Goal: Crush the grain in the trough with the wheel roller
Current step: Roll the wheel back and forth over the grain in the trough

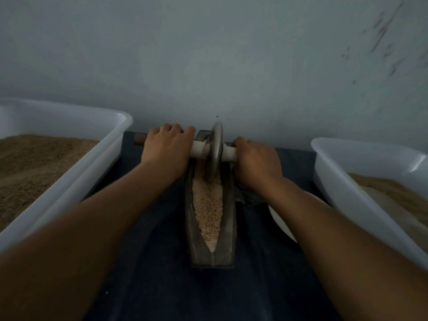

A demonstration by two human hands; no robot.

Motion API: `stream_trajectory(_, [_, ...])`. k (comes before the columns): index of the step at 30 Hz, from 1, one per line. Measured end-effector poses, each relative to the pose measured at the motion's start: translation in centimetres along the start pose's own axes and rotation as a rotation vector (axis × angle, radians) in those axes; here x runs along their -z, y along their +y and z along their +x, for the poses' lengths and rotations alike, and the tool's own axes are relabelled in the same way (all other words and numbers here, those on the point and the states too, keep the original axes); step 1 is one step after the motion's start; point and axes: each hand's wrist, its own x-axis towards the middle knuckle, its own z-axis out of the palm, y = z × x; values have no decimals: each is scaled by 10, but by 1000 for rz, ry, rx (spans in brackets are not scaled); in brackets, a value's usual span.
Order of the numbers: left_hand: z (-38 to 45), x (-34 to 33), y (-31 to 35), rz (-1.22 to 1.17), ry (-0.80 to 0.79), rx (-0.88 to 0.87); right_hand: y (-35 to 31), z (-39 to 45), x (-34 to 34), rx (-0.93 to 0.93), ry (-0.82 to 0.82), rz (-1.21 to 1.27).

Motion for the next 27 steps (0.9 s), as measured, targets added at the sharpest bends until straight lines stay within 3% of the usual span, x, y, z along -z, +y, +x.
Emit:
stream_trajectory(18, [-116, 49, 16, -20, 91, -113, -22, -120, 64, 64, 28, 184])
stream_trajectory(27, [-121, 39, 18, 13, 115, -113, -22, -113, 55, 95, 60, 99])
